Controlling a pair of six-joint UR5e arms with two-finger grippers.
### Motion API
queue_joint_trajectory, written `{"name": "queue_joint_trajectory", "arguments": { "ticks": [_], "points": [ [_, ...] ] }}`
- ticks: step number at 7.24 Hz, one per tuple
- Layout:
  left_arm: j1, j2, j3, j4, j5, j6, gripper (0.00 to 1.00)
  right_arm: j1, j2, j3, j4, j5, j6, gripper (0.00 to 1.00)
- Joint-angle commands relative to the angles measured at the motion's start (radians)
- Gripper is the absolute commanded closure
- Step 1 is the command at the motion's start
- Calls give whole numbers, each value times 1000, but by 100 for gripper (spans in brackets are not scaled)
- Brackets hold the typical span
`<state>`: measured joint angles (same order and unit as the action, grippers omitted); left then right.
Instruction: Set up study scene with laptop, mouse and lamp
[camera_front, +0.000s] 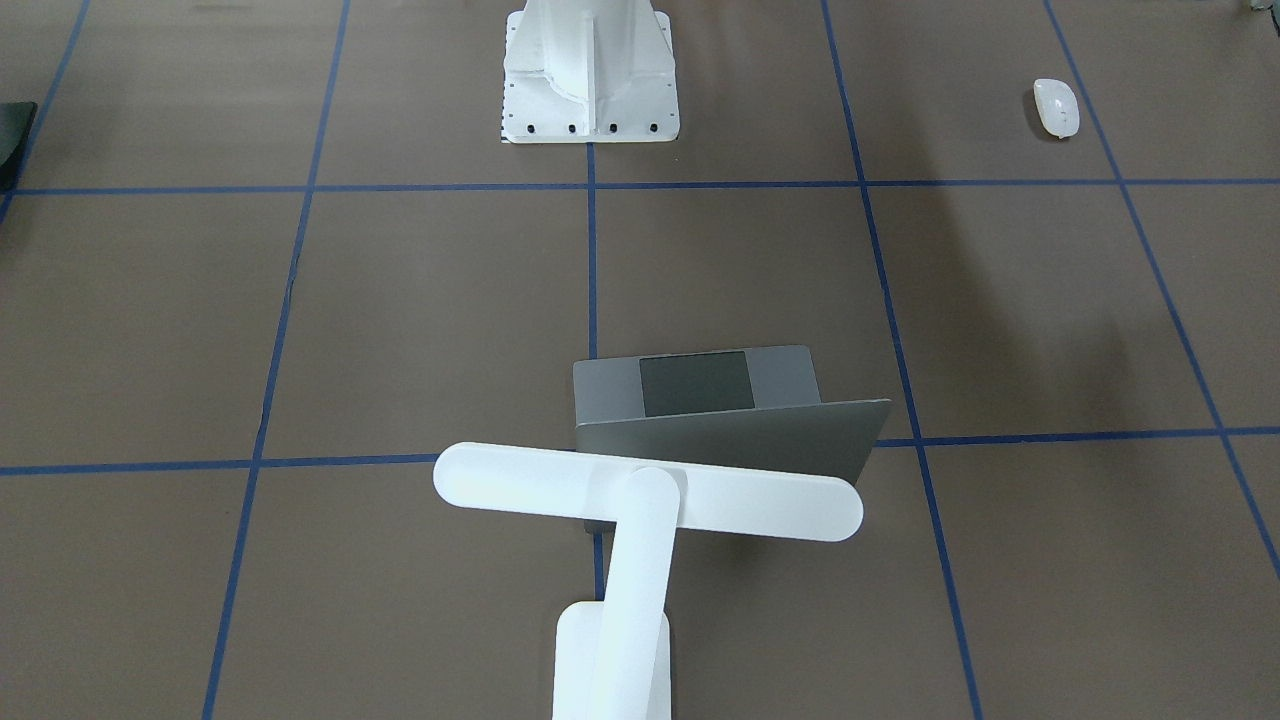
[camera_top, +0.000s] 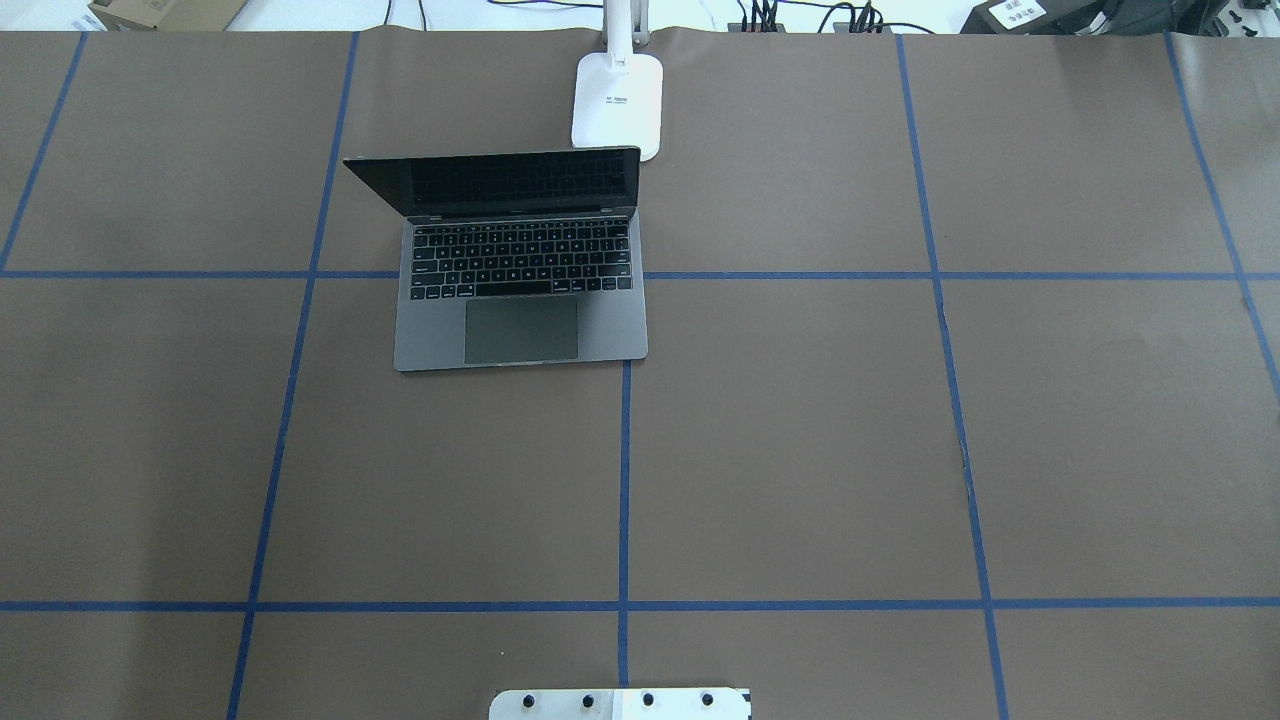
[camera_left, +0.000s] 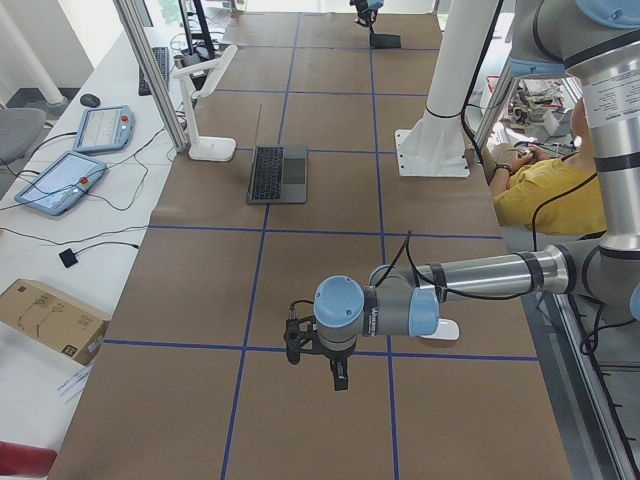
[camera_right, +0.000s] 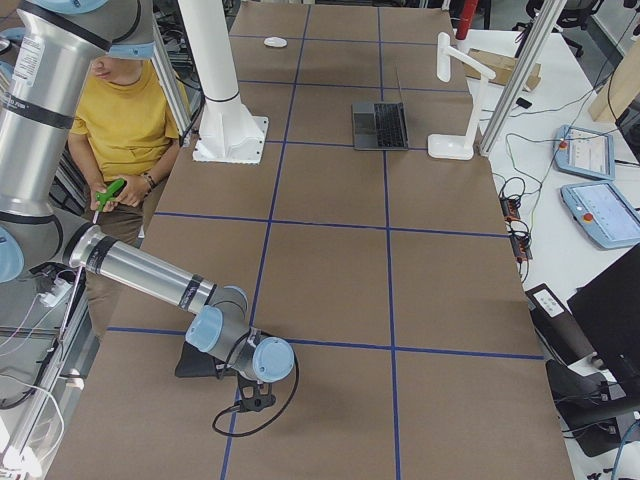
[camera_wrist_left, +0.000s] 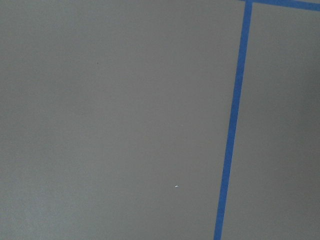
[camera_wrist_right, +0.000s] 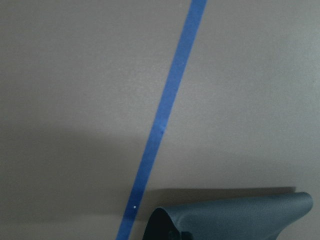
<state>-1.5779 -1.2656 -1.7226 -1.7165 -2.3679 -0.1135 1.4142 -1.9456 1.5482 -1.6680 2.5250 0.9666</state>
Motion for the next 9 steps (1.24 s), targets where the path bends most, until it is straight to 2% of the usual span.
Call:
{"name": "queue_joint_trajectory", "arguments": {
  "ticks": [1,3,4,7,9],
  "points": [
    [-1,0,-2,0,-1,0,0,2,1,116,-4,3,36,100],
    [-1,0,-2,0,1,-2,0,2,54,226,10,12,253,100],
    [-1,0,-2,-2,-1,-2,0,2,106,237,11,75,321,100],
    [-5,-1,-3,-2,-1,-2,0,-18,255,236,11,164,394,100],
    [-5,-3,-3,-2,-1,-3,0,-84,380,239,39,172,532,100]
  ]
}}
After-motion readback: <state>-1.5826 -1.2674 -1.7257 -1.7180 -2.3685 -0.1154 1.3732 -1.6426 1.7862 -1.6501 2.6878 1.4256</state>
